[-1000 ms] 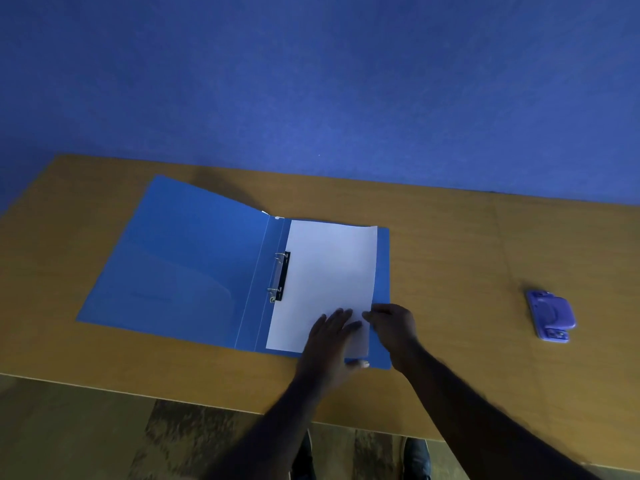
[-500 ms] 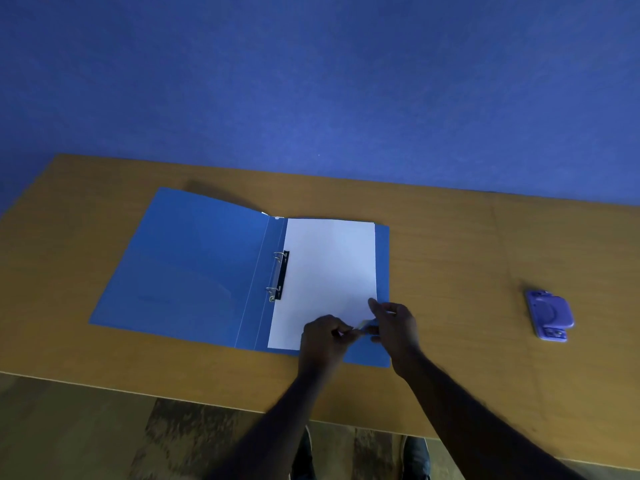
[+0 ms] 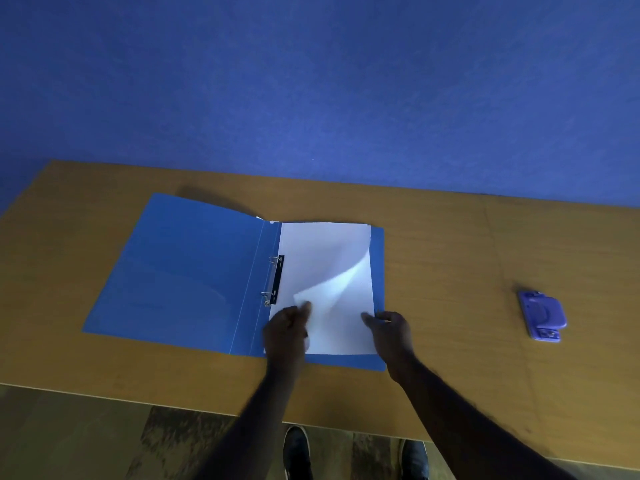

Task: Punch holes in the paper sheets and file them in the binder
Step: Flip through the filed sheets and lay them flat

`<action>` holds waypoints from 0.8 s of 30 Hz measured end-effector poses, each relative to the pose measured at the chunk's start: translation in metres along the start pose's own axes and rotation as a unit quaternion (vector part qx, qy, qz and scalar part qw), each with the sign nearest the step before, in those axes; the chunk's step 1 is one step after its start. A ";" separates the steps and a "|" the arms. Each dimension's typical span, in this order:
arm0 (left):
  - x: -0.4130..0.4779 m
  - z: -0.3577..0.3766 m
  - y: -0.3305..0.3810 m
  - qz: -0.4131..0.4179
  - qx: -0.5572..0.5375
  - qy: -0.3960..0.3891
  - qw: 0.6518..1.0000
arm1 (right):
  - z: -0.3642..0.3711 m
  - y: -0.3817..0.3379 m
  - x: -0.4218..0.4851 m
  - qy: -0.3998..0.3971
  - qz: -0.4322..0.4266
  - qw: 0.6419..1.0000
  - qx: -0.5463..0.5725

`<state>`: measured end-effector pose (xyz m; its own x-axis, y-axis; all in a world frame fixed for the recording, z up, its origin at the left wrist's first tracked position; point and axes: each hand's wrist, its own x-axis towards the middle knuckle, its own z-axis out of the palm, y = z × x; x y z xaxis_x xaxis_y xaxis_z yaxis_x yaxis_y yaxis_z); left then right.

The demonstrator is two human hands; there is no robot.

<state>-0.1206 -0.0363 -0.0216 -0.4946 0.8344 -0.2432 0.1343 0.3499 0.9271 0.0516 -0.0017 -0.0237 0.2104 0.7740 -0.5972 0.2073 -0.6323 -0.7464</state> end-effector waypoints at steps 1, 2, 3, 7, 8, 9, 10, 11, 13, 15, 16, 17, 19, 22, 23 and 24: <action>0.006 -0.010 -0.003 -0.024 -0.029 0.054 0.998 | -0.001 0.000 0.000 -0.001 -0.007 1.000 -0.025; 0.012 -0.022 -0.006 -0.053 -0.085 0.103 0.990 | -0.003 0.001 -0.001 0.001 -0.014 0.999 -0.043; 0.016 -0.034 -0.008 -0.074 -0.151 0.144 0.975 | -0.003 0.002 0.000 0.004 -0.019 0.998 -0.060; 0.027 -0.081 -0.010 -0.085 -0.301 0.253 0.915 | -0.002 0.005 -0.001 0.015 -0.035 0.993 -0.108; 0.029 -0.090 -0.012 -0.087 -0.312 0.272 0.906 | -0.002 0.004 -0.001 0.017 -0.041 0.992 -0.117; 0.030 -0.097 -0.014 -0.095 -0.315 0.289 0.899 | -0.003 0.005 -0.003 0.022 -0.050 0.990 -0.130; 0.030 -0.103 -0.016 -0.103 -0.309 0.302 0.896 | -0.003 0.004 -0.005 0.027 -0.061 0.987 -0.145; 0.030 -0.108 -0.018 -0.106 -0.302 0.311 0.895 | -0.004 0.004 -0.007 0.032 -0.071 0.984 -0.161; 0.030 -0.115 -0.023 -0.103 -0.283 0.316 0.900 | -0.004 0.003 -0.009 0.047 -0.087 0.977 -0.188; 0.031 -0.120 -0.027 -0.098 -0.267 0.319 0.904 | -0.003 0.001 -0.010 0.067 -0.103 0.969 -0.216; 0.032 -0.122 -0.028 -0.098 -0.257 0.321 0.906 | -0.003 0.001 -0.010 0.077 -0.114 0.963 -0.231; 0.034 -0.123 -0.029 -0.097 -0.247 0.325 0.908 | -0.002 0.000 -0.011 0.086 -0.126 0.957 -0.246; 0.035 -0.124 -0.031 -0.103 -0.219 0.326 0.914 | -0.003 -0.003 -0.015 0.108 -0.157 0.946 -0.263; 0.039 -0.126 -0.034 -0.100 -0.167 0.328 0.924 | -0.003 -0.013 -0.022 0.112 -0.198 0.937 -0.263; 0.040 -0.127 -0.036 -0.095 -0.137 0.334 0.928 | -0.002 -0.017 -0.024 0.100 -0.202 0.939 -0.259; 0.039 -0.127 -0.036 -0.078 -0.095 0.349 0.929 | 0.000 -0.021 -0.026 0.088 -0.206 0.943 -0.248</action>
<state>-0.2539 -0.0699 -0.0282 -0.9407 0.2771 -0.1955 -0.1065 0.3061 0.9460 0.0417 -0.0083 0.0072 0.1607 0.9672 -0.1965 0.7173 -0.2512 -0.6499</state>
